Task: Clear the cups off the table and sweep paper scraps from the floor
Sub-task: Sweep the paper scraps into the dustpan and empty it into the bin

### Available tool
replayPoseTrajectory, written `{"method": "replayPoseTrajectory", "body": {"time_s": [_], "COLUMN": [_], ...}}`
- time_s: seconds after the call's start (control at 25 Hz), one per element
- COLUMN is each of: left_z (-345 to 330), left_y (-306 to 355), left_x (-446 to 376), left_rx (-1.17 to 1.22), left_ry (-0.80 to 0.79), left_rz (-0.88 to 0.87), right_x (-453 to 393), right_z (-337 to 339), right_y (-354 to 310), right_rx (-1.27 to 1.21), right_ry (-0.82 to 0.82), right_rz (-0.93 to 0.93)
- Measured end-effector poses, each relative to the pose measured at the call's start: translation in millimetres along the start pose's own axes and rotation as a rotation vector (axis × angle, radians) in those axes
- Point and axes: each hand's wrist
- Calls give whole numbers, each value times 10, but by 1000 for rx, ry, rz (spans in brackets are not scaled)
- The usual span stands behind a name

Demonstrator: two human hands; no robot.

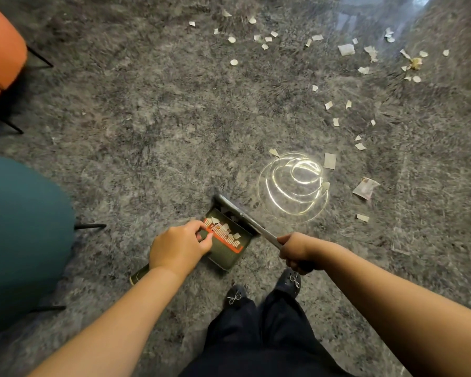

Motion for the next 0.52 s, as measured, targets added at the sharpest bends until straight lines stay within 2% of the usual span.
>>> {"method": "replayPoseTrajectory", "body": {"time_s": [0.16,0.4,0.52], "left_z": [-11,3,11], "left_y": [-36,-38,-5], "left_x": [2,20,1], "left_rx": [4,1,-1], "left_ry": [-14,-11,-7], "left_rz": [19,8,3], "right_x": [154,415,314], "right_z": [52,151,98], "right_y": [83,324,287], "right_rx": [3,-195,-151], "right_ry": [-52,9,55], "right_rz": [0,41,66]}}
Point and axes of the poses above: each hand's wrist, its own x-axis away from the middle knuckle, its own z-axis out of the back of the hand, y = z × x, and after that the axes turned 7 degrees about x, right-handed
